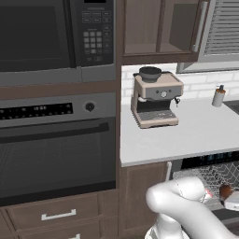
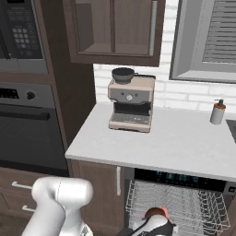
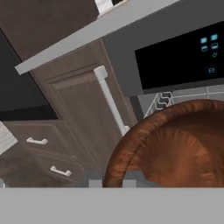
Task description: Pick up the cup and bowl from the counter, place them in the dishwasher, and close the dishwasher door.
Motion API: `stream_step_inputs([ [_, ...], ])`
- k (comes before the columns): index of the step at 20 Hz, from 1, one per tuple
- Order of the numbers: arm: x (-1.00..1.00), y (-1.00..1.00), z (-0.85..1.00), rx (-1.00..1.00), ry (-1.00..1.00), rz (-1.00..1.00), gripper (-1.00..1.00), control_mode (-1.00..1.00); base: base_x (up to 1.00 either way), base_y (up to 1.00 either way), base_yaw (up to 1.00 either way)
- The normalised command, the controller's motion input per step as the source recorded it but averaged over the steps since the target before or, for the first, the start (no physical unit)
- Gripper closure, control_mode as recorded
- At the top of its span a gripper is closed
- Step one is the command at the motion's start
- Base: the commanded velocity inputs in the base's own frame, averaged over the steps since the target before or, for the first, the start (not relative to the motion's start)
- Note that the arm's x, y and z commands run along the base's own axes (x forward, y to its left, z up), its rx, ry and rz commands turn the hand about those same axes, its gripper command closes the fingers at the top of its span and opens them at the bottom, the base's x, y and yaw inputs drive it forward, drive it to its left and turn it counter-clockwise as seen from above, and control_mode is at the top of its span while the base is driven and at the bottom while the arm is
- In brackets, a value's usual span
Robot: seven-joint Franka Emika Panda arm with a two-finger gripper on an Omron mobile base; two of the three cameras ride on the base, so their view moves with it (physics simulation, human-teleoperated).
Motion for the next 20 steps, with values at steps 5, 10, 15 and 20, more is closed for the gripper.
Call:
stream_step_inputs([
  [5,0.41,0.00,-0.12,0.02,0.00,0.00,1.00,-1.00,0.00,0.00,0.00],
  [10,0.50,0.00,-0.23,0.04,0.00,0.00,1.00,-1.00,0.00,0.00,0.00],
  [15,0.56,0.00,-0.26,0.01,0.00,0.00,1.00,-1.00,0.00,0.00,0.00],
  [20,0.60,0.00,-0.20,0.01,0.00,0.00,1.00,-1.00,0.00,0.00,0.00],
])
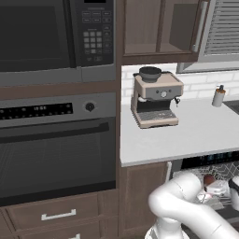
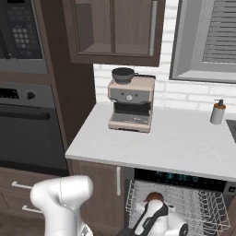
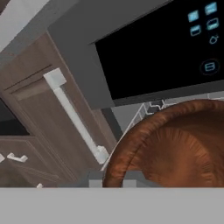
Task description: Pick up the cup and bowl from the counter, place them in the dishwasher, and close the dishwasher door.
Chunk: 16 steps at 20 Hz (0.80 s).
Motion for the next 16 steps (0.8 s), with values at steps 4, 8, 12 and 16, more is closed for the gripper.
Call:
stream_step_inputs([
  [4,0.49,0.00,-0.55,0.00,0.03,0.00,1.00,-1.00,0.00,0.00,0.00],
  [8,0.35,-0.05,-0.65,0.00,0.01,0.00,1.00,-1.00,0.00,0.00,0.00],
  [12,0.24,-0.14,-0.59,0.00,0.01,0.00,1.00,-1.00,0.00,0.00,0.00],
  [16,0.08,-0.29,-0.42,0.00,0.10,0.00,1.00,-1.00,0.00,0.00,0.00],
])
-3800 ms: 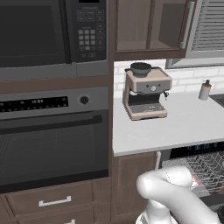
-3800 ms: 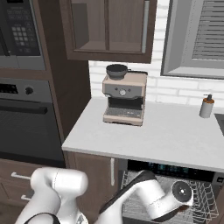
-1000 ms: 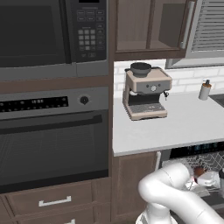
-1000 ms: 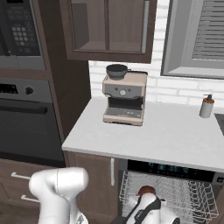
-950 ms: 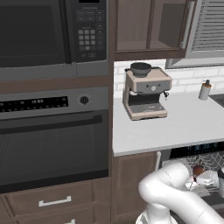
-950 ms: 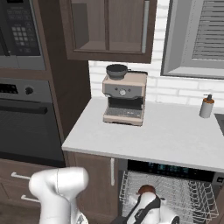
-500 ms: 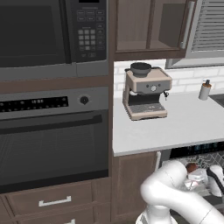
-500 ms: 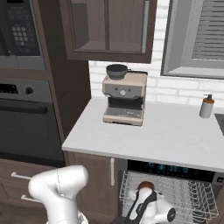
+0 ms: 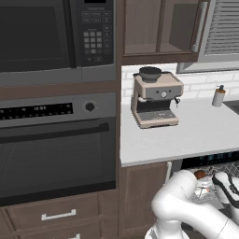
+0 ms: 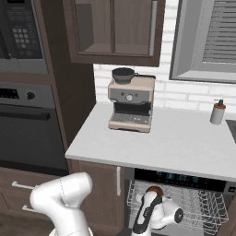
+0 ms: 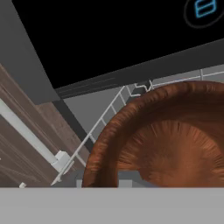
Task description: Pick up the cup and bowl from the counter, place them in the dishwasher, and close the dishwasher door.
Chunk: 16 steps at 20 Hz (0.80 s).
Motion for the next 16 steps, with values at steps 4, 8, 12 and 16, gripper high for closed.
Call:
stream_step_inputs([
  [4,0.08,-0.12,-0.31,0.00,0.13,0.00,-1.00,-1.00,0.00,0.00,0.00],
  [8,0.00,-0.14,-0.21,0.00,0.01,0.00,-1.00,-1.00,0.00,0.00,0.00],
  [12,-0.03,-0.38,-0.06,0.07,0.00,0.00,-1.00,-1.00,0.00,0.00,0.00],
  [16,-0.66,-0.57,0.31,0.10,0.09,-0.02,-1.00,-1.00,0.00,0.00,0.00],
])
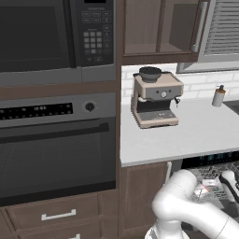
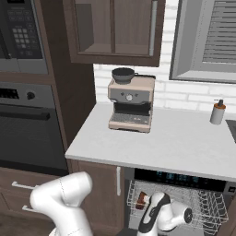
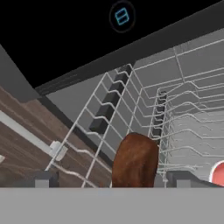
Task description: Pick up the cup and bowl from the counter, place them in the dishwasher, and close the dishwasher door.
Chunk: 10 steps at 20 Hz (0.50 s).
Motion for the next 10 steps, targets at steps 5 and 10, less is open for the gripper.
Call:
stream_step_inputs([
  [5,-1.00,-0.35,0.58,0.01,0.18,-0.09,-1.00,-1.00,0.00,0.00,0.00],
  [10,-1.00,0.00,0.23,-0.03,0.13,-0.16,-1.00,-1.00,0.00,0.00,0.00],
])
